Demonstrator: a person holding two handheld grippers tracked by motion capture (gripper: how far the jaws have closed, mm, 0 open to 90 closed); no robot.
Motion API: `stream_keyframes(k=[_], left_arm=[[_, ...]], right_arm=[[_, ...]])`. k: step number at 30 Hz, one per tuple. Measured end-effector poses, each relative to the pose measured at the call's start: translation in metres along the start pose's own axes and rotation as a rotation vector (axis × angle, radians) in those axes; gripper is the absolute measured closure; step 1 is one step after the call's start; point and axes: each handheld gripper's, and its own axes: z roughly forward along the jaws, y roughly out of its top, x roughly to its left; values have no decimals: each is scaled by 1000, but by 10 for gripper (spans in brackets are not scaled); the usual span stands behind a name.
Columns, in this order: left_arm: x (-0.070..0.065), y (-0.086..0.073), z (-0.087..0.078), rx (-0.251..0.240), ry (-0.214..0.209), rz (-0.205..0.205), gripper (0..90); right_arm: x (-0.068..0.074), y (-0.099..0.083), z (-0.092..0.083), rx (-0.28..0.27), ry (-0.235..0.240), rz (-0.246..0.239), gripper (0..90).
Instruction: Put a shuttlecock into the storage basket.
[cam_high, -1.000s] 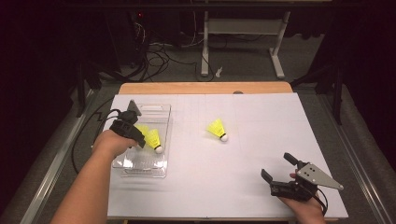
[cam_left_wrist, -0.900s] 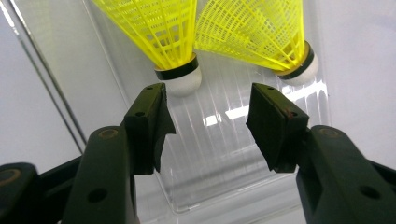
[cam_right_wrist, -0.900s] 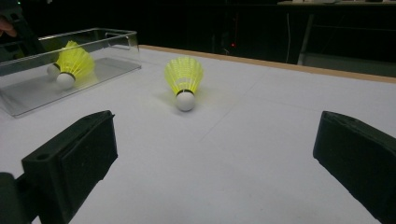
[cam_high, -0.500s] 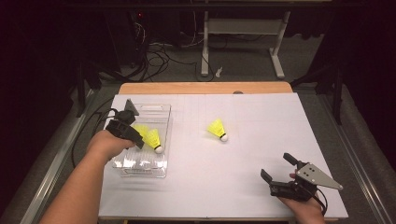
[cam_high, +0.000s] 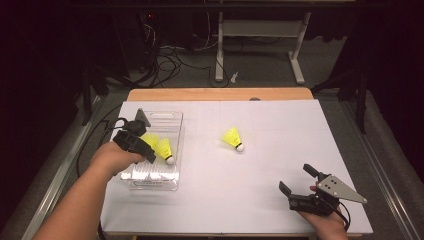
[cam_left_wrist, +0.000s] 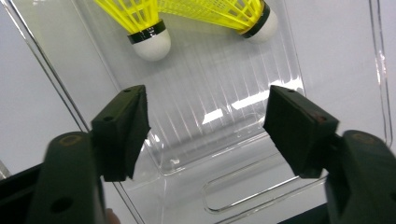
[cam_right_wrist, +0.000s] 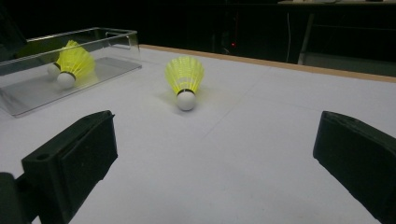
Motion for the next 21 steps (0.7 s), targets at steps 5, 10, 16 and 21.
stream_keyframes(k=[5, 10, 16, 21], left_arm=[[-8, -2, -3, 0, 11, 16, 243], [-15, -2, -2, -5, 12, 29, 165], [-22, -2, -1, -3, -6, 58, 96], [-25, -2, 1, -7, -13, 61, 29]], right_arm=[[0, 0, 1, 2, 1, 2, 3], [1, 0, 0, -2, 3, -5, 3], [1, 0, 0, -3, 0, -1, 3], [0, 0, 0, -1, 0, 1, 3]])
